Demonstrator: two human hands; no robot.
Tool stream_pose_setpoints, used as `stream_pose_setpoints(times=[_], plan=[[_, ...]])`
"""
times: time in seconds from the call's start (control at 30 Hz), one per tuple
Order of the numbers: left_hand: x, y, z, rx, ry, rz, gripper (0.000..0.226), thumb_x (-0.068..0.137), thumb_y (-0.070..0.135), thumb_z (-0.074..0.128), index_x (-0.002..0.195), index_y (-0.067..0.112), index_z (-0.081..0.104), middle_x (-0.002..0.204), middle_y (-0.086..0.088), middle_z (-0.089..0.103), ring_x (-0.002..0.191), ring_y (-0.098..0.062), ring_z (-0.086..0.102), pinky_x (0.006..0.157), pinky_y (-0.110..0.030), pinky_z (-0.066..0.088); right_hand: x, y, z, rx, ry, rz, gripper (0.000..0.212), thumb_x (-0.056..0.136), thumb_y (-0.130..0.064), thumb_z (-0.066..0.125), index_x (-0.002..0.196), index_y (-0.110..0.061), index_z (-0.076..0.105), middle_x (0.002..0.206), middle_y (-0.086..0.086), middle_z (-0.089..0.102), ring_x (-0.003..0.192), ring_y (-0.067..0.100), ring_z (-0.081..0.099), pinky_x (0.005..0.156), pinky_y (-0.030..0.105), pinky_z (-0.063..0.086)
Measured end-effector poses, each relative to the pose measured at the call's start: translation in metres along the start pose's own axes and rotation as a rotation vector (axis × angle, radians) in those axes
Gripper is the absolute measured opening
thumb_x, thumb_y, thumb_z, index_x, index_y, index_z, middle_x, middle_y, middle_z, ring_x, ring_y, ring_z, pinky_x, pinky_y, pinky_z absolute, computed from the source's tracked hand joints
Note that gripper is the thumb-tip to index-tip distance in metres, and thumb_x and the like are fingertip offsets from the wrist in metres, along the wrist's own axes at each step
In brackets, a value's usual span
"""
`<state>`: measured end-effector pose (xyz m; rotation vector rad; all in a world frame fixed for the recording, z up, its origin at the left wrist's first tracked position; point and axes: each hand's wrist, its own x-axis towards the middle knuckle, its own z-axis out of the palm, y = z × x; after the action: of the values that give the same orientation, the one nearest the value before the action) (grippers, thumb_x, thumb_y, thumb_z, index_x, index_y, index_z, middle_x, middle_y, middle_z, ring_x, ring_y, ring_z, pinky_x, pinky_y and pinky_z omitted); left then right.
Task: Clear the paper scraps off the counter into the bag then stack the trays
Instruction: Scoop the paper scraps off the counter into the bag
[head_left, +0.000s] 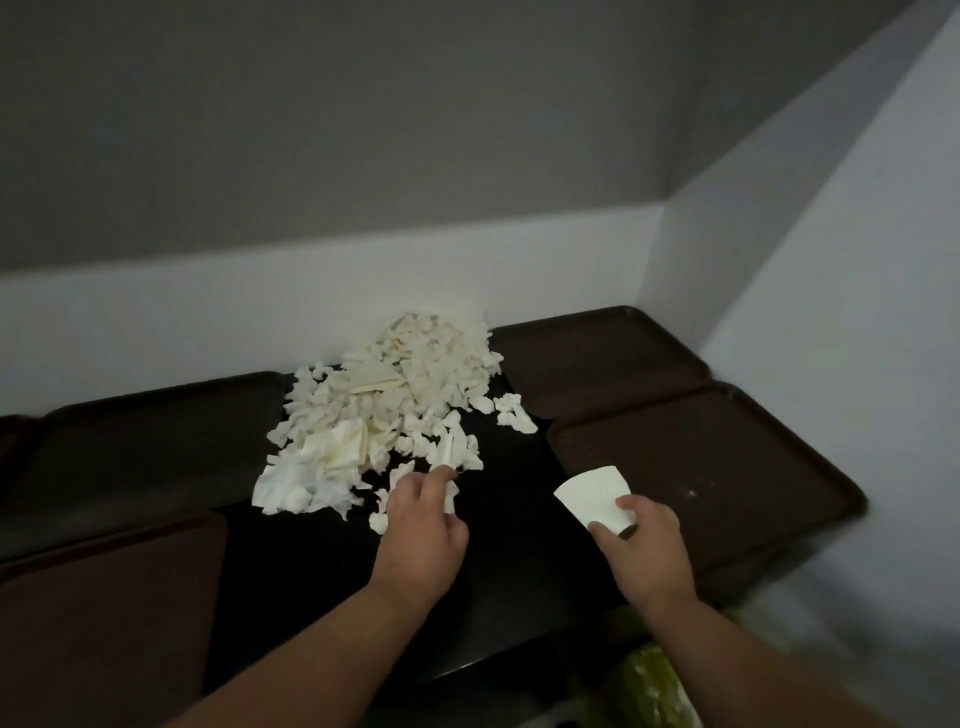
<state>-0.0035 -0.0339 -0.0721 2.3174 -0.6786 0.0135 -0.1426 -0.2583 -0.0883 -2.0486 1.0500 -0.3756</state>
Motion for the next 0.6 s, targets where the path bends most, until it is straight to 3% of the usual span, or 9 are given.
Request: stream_pose_setpoints(times=[0.17, 0.4, 0.5, 0.6], plan=[[-0.022, 0.029, 0.023, -0.065, -0.114, 0.192, 0.022, 0.090, 0.019, 0.060, 0.106, 0.034, 0.064, 0.113, 0.015, 0.034, 0.107, -0.005, 0.042, 0.089, -0.017, 0.045, -0.021, 0.042, -0.041, -0.002, 0.121, 0.084, 0.040, 0.082, -0.032, 0.075, 0.118, -0.023, 0.061, 0.128, 0.002, 0.043, 0.088, 0.024, 0.064, 0.085, 0.029, 0.047], [-0.030, 0.079, 0.052, -0.127, -0.312, 0.270, 0.009, 0.091, 0.029, 0.066, 0.095, 0.037, 0.065, 0.110, 0.029, 0.035, 0.105, 0.004, 0.048, 0.085, -0.012, 0.047, -0.036, 0.095, -0.110, -0.037, 0.233, 0.148, 0.039, 0.079, -0.028, 0.080, 0.116, -0.016, 0.070, 0.117, 0.010, 0.056, 0.093, 0.019, 0.054, 0.092, 0.029, 0.041], [-0.038, 0.104, 0.072, -0.165, -0.361, 0.279, 0.017, 0.091, 0.023, 0.065, 0.099, 0.038, 0.064, 0.110, 0.028, 0.037, 0.106, 0.003, 0.049, 0.083, -0.009, 0.047, -0.045, 0.125, -0.138, -0.052, 0.250, 0.195, 0.038, 0.078, -0.026, 0.082, 0.113, -0.014, 0.071, 0.120, 0.012, 0.058, 0.091, 0.017, 0.052, 0.092, 0.029, 0.041], [-0.043, 0.136, 0.094, -0.200, -0.412, 0.284, 0.034, 0.093, 0.022, 0.062, 0.121, 0.040, 0.057, 0.117, 0.027, 0.038, 0.107, 0.006, 0.049, 0.083, -0.004, 0.042, -0.049, 0.150, -0.166, -0.058, 0.242, 0.241, 0.041, 0.075, -0.025, 0.084, 0.113, -0.014, 0.072, 0.122, 0.015, 0.058, 0.077, 0.013, 0.055, 0.092, 0.031, 0.045]])
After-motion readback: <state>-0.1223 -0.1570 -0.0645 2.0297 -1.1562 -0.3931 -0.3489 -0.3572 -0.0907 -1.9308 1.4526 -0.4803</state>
